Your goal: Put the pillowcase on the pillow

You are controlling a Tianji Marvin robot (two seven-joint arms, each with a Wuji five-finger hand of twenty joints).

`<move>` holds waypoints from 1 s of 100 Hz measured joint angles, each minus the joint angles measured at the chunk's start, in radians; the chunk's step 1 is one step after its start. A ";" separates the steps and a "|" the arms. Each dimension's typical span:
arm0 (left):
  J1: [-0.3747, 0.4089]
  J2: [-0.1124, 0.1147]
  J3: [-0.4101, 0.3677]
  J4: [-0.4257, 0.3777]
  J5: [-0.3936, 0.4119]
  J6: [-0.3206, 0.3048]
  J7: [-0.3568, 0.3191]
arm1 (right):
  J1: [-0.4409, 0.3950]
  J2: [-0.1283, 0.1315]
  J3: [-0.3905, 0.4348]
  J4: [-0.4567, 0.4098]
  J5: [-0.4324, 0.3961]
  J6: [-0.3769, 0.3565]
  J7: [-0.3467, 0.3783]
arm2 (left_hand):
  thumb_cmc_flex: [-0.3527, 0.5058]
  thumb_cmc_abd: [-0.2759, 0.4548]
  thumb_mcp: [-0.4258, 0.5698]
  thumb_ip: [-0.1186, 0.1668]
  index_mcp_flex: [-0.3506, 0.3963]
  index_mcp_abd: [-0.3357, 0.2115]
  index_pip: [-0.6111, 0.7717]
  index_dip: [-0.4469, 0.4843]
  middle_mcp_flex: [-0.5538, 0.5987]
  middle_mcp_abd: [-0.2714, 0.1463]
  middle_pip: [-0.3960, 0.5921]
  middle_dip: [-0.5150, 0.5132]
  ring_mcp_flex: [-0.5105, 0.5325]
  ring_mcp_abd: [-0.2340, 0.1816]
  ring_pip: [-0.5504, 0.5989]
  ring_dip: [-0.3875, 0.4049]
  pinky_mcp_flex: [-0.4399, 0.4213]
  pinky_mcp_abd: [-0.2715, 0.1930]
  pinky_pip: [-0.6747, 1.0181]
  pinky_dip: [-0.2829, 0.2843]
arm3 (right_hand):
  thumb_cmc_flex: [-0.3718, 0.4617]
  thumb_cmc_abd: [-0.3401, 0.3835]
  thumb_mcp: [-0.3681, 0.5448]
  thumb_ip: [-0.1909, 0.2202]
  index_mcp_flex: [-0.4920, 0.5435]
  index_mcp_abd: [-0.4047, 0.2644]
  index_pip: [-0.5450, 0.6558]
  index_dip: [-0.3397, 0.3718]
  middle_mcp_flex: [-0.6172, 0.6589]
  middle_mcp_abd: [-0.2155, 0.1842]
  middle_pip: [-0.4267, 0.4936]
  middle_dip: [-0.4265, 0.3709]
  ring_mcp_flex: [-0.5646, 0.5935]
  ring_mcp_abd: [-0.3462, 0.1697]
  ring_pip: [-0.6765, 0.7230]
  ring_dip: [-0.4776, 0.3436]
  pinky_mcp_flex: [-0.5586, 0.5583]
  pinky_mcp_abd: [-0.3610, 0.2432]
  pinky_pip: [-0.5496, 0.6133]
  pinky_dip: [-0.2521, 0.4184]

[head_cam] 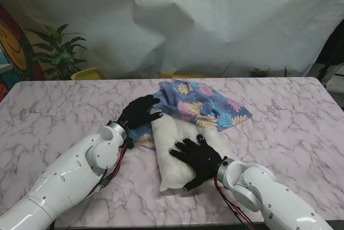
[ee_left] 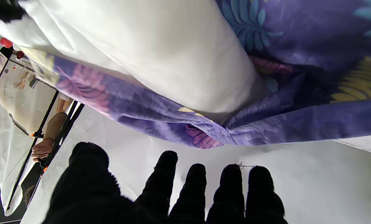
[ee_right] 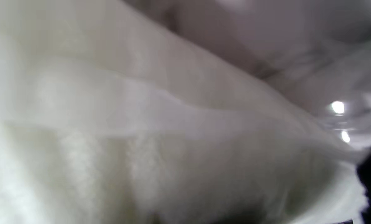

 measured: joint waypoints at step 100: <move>-0.171 0.089 -0.030 0.219 -0.123 -0.078 -0.427 | 0.109 -0.080 -0.042 0.239 0.178 0.063 -0.445 | -0.132 -0.171 -0.005 0.000 -0.136 0.031 -0.136 -0.040 -0.048 -0.009 -0.149 -0.116 -0.078 -0.023 -0.133 -0.088 -0.103 -0.070 -0.146 -0.035 | 0.628 -0.414 0.449 -0.139 0.568 -0.438 1.111 0.178 0.874 -0.255 0.739 0.353 1.025 -0.161 0.174 0.401 0.868 -0.125 0.536 0.261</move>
